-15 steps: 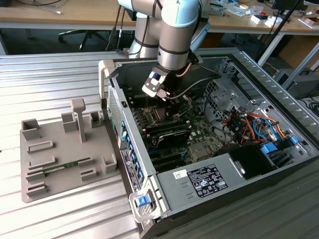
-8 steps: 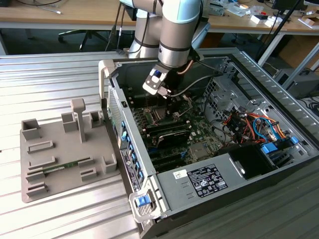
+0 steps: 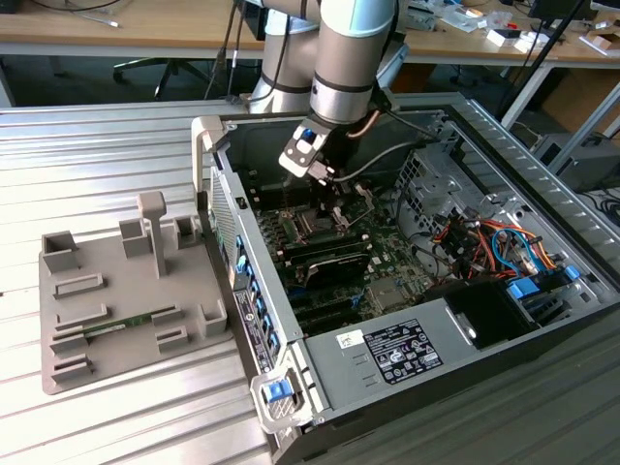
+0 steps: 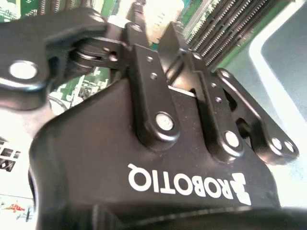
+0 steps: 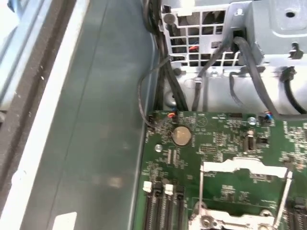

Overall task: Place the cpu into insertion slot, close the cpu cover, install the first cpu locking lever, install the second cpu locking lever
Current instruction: 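Place the cpu into insertion slot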

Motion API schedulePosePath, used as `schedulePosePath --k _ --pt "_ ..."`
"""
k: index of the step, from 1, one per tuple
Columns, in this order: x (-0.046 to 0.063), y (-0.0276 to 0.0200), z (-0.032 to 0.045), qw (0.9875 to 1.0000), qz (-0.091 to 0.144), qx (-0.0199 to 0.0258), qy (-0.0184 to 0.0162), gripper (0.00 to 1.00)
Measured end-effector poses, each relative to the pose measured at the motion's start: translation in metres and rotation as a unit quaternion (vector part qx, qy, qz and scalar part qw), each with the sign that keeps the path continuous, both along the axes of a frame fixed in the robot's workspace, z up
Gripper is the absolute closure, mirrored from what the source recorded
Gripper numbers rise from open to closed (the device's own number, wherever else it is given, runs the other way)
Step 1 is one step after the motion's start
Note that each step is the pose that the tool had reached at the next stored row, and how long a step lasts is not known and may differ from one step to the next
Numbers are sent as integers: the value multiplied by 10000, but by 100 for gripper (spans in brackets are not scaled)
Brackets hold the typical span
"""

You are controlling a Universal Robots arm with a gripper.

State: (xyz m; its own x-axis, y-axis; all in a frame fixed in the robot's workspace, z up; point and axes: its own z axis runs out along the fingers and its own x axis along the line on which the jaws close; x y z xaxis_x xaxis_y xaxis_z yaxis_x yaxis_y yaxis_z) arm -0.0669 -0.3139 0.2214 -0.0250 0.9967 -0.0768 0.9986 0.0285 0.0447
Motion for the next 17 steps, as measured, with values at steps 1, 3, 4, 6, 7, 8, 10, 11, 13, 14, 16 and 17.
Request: schedulePosePath --k 1,3,4,6,7,8,10,11,13,14,16,17 --pt "20 -3 0 9999 0 142 40 71" --pt "24 -22 0 9990 1 434 64 89" --pt "28 -29 0 9987 0 493 86 89" --pt "56 -36 -1 9986 -4 499 168 90" --pt "94 -38 0 9983 -12 486 332 90" --pt "112 -39 0 9981 -15 485 388 90" --pt "122 -40 2 9980 -14 483 398 90" --pt "122 -42 10 9980 -15 484 398 90" --pt "122 -43 53 9981 -16 478 398 90" --pt "121 -44 77 9981 -16 477 397 90" --pt "122 -46 124 9981 -16 477 397 90" --pt "122 -48 147 9981 -15 477 397 90"
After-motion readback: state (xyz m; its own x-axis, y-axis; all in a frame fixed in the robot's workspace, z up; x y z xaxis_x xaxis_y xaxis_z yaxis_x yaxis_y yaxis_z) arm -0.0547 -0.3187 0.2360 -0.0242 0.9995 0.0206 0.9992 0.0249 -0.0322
